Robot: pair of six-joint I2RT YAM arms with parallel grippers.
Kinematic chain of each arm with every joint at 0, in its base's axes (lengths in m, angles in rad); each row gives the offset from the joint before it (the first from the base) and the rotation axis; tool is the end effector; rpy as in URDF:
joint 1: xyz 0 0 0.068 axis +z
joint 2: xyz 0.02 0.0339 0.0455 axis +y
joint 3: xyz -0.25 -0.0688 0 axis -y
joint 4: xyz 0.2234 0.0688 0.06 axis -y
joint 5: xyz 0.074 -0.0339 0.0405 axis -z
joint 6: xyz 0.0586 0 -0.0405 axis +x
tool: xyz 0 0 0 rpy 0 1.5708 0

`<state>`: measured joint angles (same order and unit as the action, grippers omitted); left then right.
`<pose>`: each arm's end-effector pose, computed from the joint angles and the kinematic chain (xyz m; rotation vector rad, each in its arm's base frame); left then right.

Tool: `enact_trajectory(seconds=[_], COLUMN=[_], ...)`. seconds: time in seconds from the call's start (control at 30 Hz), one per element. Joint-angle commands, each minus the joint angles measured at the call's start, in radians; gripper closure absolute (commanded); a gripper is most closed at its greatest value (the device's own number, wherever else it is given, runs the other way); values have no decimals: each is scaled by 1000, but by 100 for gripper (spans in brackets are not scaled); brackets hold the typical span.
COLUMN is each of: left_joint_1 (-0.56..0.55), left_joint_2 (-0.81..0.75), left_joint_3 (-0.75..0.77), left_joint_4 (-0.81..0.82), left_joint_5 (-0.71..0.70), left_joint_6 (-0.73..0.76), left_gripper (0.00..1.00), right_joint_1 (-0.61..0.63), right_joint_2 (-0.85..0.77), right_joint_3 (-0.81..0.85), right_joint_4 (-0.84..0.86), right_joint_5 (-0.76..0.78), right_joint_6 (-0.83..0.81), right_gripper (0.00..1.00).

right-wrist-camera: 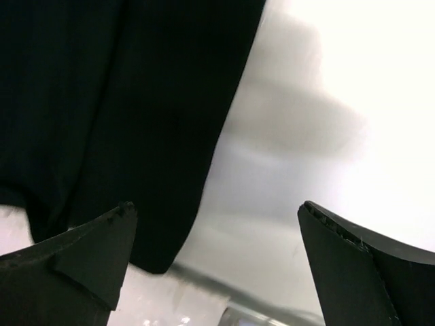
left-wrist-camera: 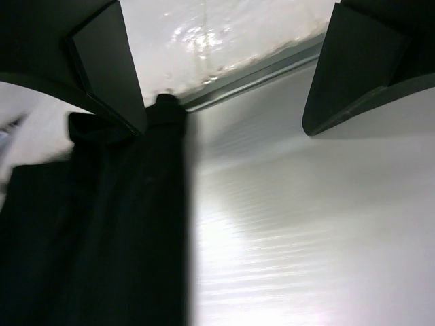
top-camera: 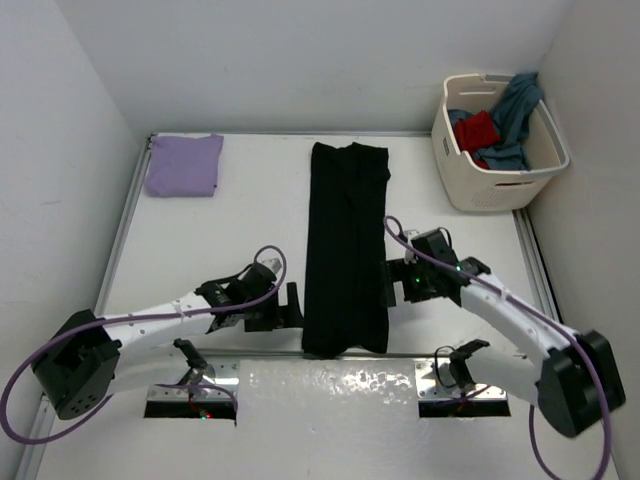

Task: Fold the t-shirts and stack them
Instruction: Rotate the tshirt 90 degrees, then grab the bottom of the folded rectangular tshirt with both arms

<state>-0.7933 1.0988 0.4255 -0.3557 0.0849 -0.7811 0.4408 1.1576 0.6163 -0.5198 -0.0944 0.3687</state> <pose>0.1274 -0.1365 0.1303 0.0492 2.7505 -0.6236 0.1845 0.0931 0.1633 -0.1297 2.6797 0.3917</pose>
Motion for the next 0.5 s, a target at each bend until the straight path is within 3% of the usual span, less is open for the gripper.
enact_trajectory(seconds=[0.0,0.2,0.23,0.47], left_joint_1=[-15,-138,-150,-176], left_joint_2=[-5,73,90,157], left_joint_3=[-22,-19,-16,-18], left_joint_4=[188,242,239,279], left_joint_5=[140,161,164,162], left_joint_6=[-29,-43,-44,-66], left_gripper=[1,20,28,50], right_joint_1=[13,65,70,179], right_joint_2=[-158,-306,-308,-274], right_joint_3=[-87,-248,-272,-366], right_joint_4=[49,40,34,104], right_joint_5=[-117,-263,-271,-338], right_joint_6=[140,297,317,414], right_gripper=[1,1,1,2])
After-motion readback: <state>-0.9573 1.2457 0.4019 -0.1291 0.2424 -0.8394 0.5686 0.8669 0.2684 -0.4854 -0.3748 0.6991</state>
